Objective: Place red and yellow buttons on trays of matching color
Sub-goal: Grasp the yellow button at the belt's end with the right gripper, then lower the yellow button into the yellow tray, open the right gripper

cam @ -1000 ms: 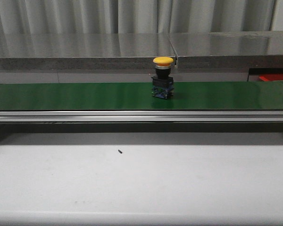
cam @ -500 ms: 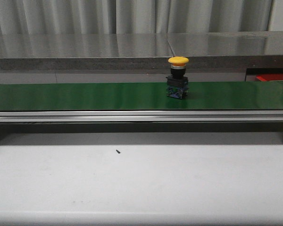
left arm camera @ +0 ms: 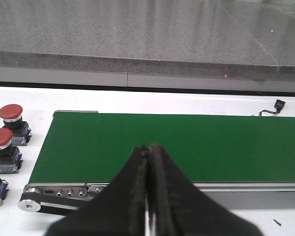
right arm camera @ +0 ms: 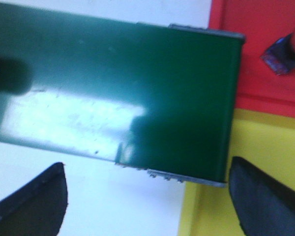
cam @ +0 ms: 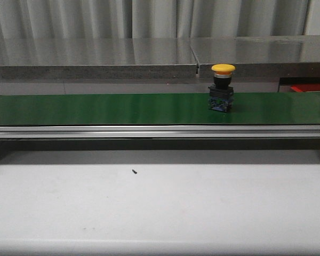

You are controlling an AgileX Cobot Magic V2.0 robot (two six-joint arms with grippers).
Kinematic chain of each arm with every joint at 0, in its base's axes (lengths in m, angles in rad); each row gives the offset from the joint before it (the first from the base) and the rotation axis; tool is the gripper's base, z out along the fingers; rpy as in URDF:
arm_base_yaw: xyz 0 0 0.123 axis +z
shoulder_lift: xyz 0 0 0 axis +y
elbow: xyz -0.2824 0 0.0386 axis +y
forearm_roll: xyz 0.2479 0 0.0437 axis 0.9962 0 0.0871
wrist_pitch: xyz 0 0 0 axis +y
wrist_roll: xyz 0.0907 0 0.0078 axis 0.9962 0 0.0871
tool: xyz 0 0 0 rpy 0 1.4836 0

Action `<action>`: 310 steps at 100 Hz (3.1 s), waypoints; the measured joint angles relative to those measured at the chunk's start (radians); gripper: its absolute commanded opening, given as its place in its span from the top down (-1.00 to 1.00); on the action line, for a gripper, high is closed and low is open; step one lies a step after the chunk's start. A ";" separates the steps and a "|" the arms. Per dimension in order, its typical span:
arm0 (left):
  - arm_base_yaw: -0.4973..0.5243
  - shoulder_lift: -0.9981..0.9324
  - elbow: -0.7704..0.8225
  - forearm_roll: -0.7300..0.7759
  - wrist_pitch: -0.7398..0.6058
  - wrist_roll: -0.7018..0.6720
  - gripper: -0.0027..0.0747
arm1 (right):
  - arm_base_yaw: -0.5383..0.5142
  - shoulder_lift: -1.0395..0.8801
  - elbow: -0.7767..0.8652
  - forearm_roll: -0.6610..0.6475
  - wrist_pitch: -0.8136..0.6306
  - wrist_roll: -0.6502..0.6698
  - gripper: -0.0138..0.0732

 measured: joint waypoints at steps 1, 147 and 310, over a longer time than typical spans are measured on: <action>0.000 0.000 0.000 0.000 0.000 0.000 0.98 | 0.008 -0.002 0.007 0.000 -0.003 0.000 -0.82; 0.000 0.000 0.000 0.000 0.000 0.000 0.98 | 0.134 0.212 -0.144 0.057 -0.063 0.028 0.47; 0.000 0.000 0.000 0.000 0.000 0.000 0.98 | -0.298 0.220 0.235 0.010 -0.366 0.072 -0.55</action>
